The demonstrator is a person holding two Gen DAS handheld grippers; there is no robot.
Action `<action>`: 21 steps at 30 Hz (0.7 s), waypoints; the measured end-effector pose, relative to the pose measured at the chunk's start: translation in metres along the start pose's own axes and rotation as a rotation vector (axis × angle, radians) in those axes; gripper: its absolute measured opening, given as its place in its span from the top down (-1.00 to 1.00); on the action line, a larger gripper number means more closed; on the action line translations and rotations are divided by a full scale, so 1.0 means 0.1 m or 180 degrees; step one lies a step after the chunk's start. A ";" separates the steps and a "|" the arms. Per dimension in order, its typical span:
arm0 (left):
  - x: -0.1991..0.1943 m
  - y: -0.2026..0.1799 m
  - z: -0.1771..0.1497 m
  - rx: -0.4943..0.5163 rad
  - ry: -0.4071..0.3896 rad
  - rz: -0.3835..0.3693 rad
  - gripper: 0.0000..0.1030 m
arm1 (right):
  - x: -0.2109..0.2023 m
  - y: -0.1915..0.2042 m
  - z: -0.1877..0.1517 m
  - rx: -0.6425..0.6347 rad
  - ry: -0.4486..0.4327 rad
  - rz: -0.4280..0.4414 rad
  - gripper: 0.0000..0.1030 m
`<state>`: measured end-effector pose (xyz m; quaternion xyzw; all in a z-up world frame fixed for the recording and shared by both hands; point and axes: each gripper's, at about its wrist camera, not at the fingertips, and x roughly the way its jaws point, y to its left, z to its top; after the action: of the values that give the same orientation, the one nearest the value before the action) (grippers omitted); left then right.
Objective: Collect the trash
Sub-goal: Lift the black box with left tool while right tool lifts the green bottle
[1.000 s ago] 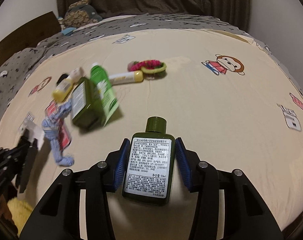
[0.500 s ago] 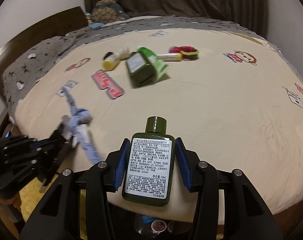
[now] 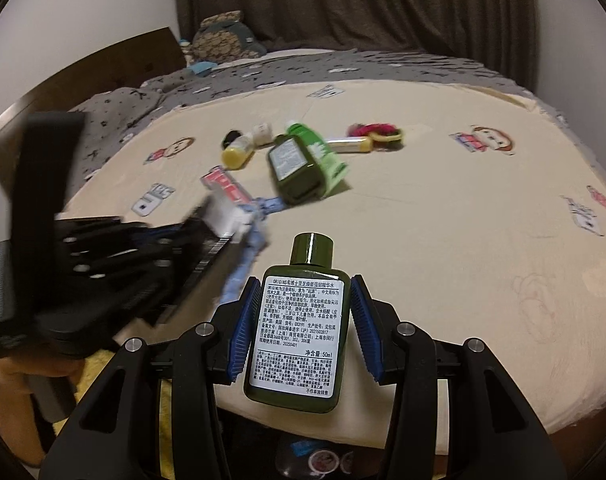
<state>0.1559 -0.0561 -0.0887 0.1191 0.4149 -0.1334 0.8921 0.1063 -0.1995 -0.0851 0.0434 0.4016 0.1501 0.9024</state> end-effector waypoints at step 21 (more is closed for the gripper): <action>-0.15 0.52 -0.44 -0.0242 0.0172 -0.0337 0.93 | 0.59 0.40 0.03 -0.0149 0.0361 0.0072 0.10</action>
<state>0.1330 0.0087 -0.0998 0.0667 0.4493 -0.1613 0.8762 0.1364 -0.1430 -0.1176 0.0183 0.4480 0.1718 0.8772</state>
